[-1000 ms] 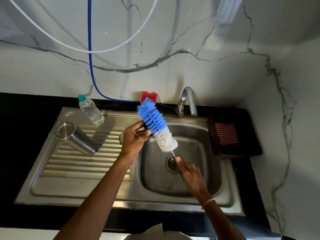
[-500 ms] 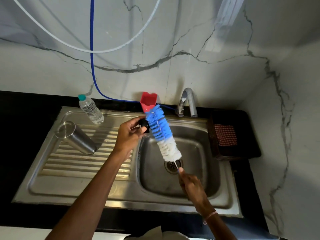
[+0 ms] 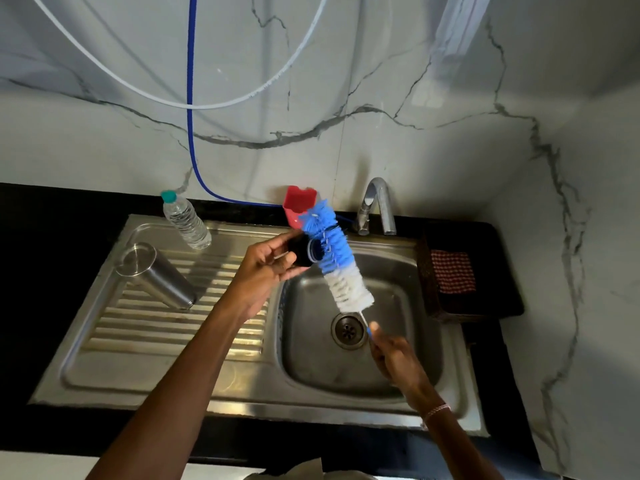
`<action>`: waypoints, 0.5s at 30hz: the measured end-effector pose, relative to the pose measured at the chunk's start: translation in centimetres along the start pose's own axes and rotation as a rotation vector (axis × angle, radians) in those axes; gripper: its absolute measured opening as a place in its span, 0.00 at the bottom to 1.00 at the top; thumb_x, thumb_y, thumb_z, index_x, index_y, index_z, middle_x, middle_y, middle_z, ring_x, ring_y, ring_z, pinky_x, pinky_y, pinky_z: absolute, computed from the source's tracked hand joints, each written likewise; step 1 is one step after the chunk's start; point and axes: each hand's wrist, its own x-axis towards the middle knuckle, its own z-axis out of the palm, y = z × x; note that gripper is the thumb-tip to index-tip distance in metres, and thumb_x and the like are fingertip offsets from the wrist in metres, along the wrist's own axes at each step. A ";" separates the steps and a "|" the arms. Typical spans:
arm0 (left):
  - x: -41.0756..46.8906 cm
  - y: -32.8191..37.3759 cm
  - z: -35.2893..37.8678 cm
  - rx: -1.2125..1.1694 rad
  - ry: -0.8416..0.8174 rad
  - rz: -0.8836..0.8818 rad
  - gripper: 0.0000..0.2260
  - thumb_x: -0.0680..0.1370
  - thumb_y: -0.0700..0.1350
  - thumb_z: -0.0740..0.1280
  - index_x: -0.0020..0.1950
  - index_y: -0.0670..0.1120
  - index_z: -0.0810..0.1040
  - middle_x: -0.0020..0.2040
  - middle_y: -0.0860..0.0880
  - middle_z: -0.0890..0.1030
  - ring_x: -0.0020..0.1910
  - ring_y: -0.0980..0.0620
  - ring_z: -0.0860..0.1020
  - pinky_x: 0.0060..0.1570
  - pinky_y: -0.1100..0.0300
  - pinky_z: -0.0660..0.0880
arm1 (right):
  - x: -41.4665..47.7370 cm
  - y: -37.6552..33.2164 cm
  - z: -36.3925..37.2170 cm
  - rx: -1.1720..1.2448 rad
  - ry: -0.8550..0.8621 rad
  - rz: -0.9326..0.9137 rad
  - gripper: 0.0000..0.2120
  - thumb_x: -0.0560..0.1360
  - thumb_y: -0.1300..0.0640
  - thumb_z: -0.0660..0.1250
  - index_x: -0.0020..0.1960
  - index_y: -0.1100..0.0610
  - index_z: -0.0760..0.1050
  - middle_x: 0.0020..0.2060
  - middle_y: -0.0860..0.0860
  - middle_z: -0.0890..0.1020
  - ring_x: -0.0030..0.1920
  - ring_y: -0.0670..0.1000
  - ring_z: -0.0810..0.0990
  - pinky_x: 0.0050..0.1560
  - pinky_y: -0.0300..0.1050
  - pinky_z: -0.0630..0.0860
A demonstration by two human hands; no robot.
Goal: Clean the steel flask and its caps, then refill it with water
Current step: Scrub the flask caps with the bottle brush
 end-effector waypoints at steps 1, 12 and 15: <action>-0.2 -0.3 0.3 0.001 -0.023 -0.015 0.21 0.81 0.29 0.62 0.75 0.39 0.71 0.68 0.42 0.80 0.66 0.42 0.80 0.63 0.47 0.79 | 0.1 -0.3 0.2 0.021 0.002 0.005 0.36 0.75 0.26 0.56 0.23 0.54 0.63 0.21 0.46 0.63 0.24 0.45 0.63 0.32 0.43 0.59; 0.2 -1.1 1.7 -0.120 0.055 -0.020 0.19 0.83 0.29 0.59 0.73 0.37 0.72 0.67 0.41 0.81 0.67 0.41 0.79 0.63 0.46 0.79 | -2.1 -1.0 1.2 0.296 -0.060 0.036 0.30 0.78 0.33 0.61 0.26 0.51 0.59 0.24 0.48 0.59 0.26 0.48 0.56 0.26 0.39 0.54; -0.5 -2.8 3.3 -0.140 0.096 -0.030 0.17 0.83 0.30 0.59 0.71 0.37 0.74 0.64 0.42 0.83 0.65 0.42 0.80 0.62 0.46 0.79 | -2.3 -2.1 1.6 0.309 -0.047 0.039 0.30 0.79 0.34 0.60 0.27 0.51 0.59 0.25 0.47 0.59 0.26 0.47 0.55 0.26 0.38 0.54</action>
